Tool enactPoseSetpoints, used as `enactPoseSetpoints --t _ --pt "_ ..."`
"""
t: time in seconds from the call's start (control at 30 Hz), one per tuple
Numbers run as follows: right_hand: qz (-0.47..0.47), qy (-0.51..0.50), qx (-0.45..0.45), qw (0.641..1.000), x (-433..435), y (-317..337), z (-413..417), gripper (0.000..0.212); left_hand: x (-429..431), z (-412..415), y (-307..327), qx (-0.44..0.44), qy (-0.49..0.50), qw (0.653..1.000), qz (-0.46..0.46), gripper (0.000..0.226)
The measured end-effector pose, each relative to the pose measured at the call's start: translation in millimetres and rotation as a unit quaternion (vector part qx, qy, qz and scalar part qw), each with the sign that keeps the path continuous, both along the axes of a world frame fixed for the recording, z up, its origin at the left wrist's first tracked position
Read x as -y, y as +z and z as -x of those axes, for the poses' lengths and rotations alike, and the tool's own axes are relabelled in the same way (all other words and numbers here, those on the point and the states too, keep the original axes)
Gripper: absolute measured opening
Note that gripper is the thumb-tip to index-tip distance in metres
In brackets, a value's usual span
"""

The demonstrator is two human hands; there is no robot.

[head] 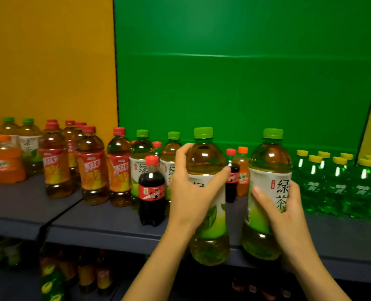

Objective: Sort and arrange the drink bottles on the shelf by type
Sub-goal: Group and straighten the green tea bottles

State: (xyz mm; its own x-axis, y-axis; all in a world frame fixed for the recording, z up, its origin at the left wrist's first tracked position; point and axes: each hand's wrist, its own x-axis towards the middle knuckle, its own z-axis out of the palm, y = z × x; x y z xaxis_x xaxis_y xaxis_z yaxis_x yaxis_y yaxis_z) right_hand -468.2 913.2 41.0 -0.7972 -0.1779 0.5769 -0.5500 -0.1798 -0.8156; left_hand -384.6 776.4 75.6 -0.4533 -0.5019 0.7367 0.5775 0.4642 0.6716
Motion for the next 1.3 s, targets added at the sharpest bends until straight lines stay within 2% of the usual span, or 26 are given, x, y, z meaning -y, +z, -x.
enactPoseSetpoints --t 0.1,0.27,0.57,0.7,0.83,1.3 --pt "-0.006 0.048 -0.016 0.999 27.4 8.8 -21.7 0.055 32.2 -34.3 4.4 -0.014 0.035 0.999 0.0 0.053" --pt "-0.019 0.133 -0.007 0.991 87.5 9.0 -64.1 0.052 93.3 -99.8 -0.8 -0.026 0.119 0.993 -0.005 0.057" --pt "-0.019 0.232 0.011 0.973 231.3 -4.1 -170.4 0.075 215.0 -245.5 -17.4 -0.014 0.227 0.974 0.002 0.058" --pt "-0.014 0.268 0.022 0.963 297.3 -12.1 -222.8 0.07 270.1 -304.1 -25.7 -0.006 0.267 0.964 0.002 0.058" --pt "-0.024 0.289 0.026 0.957 354.8 -18.8 -265.4 0.054 321.2 -348.6 -28.8 -0.001 0.305 0.952 0.009 0.06" --pt "-0.044 0.327 0.012 0.944 550.6 -13.6 -334.5 0.055 484.5 -426.3 -25.9 -0.007 0.354 0.935 0.029 0.06"
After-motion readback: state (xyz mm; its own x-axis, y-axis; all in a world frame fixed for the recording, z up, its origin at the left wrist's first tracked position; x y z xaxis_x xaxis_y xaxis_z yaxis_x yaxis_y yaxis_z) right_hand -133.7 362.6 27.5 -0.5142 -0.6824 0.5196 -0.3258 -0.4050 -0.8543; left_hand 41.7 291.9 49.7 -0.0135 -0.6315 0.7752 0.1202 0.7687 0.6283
